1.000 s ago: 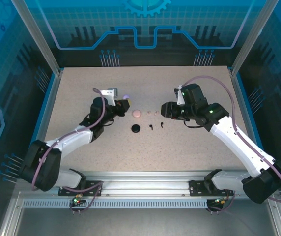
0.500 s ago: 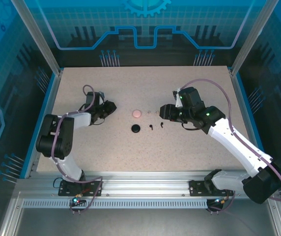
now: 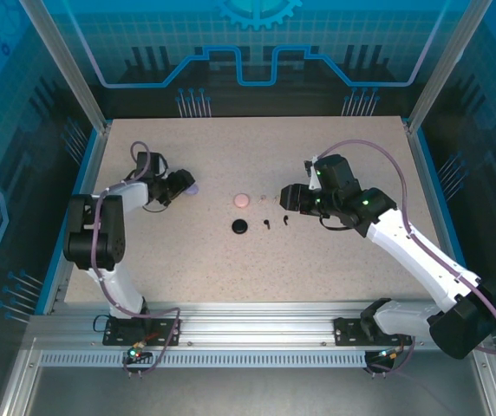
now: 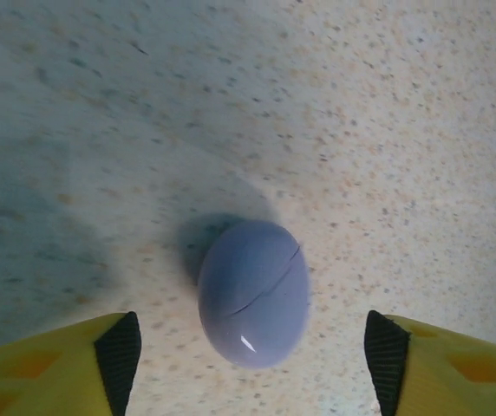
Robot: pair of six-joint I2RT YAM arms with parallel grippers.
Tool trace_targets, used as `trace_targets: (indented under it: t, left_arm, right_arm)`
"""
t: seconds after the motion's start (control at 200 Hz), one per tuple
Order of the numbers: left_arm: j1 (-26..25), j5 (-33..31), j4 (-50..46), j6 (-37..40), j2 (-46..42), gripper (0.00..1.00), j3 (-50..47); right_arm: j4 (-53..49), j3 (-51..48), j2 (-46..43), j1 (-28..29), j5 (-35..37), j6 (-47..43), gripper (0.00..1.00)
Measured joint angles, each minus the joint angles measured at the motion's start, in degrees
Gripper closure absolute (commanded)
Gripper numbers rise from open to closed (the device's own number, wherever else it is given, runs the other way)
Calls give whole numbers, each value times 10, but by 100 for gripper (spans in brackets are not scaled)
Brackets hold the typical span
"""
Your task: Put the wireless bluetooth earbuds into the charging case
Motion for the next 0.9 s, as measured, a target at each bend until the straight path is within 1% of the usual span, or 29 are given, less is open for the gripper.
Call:
trace_targets:
  t: [0.16, 0.365, 0.475, 0.59, 0.685, 0.77, 0.9]
  left_arm:
    - [23, -12, -38, 12, -23, 11, 2]
    - [21, -5, -42, 9, -87, 7, 2]
    - [2, -1, -28, 4, -133, 7, -4]
    - [-38, 3, -10, -5, -186, 6, -26]
    - [-67, 5, 7, -13, -226, 2, -50]
    - [-79, 5, 18, -21, -258, 1, -71]
    - [-80, 3, 33, -26, -299, 1, -98]
  right_arm:
    - [0, 0, 0, 6, 4, 0, 44]
    - [1, 0, 6, 19, 11, 1, 39]
    - [5, 0, 22, 28, 14, 2, 37]
    - [7, 0, 48, 45, 20, 3, 37]
    - [11, 0, 75, 63, 28, 5, 36]
    - [16, 0, 103, 79, 33, 8, 36]
    - [20, 2, 165, 107, 43, 17, 33]
